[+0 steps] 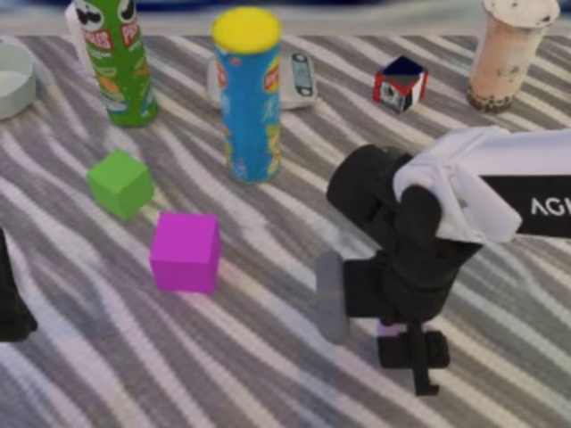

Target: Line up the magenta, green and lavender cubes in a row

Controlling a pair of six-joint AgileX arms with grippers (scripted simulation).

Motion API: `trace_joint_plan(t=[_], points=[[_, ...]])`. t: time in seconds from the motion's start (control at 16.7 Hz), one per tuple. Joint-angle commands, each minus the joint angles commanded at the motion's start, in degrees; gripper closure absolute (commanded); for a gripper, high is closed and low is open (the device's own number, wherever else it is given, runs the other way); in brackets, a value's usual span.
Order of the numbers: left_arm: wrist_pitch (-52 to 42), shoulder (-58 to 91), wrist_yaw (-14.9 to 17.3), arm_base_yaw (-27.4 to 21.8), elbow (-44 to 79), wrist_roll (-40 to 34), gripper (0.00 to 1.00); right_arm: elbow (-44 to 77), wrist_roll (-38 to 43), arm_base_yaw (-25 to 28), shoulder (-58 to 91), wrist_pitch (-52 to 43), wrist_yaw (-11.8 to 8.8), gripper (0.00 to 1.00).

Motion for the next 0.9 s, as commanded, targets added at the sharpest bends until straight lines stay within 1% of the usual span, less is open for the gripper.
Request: trace_joint_plan(t=[0.36, 0.42, 0.9], points=[[0.0, 0.0, 0.0, 0.0, 0.0, 0.0, 0.0, 0.0, 0.0, 0.0, 0.0, 0.0, 0.0, 0.02], [0.0, 0.0, 0.0, 0.0, 0.0, 0.0, 0.0, 0.0, 0.0, 0.0, 0.0, 0.0, 0.0, 0.0], [0.0, 0.0, 0.0, 0.0, 0.0, 0.0, 0.0, 0.0, 0.0, -0.1, 0.0, 0.0, 0.0, 0.0]])
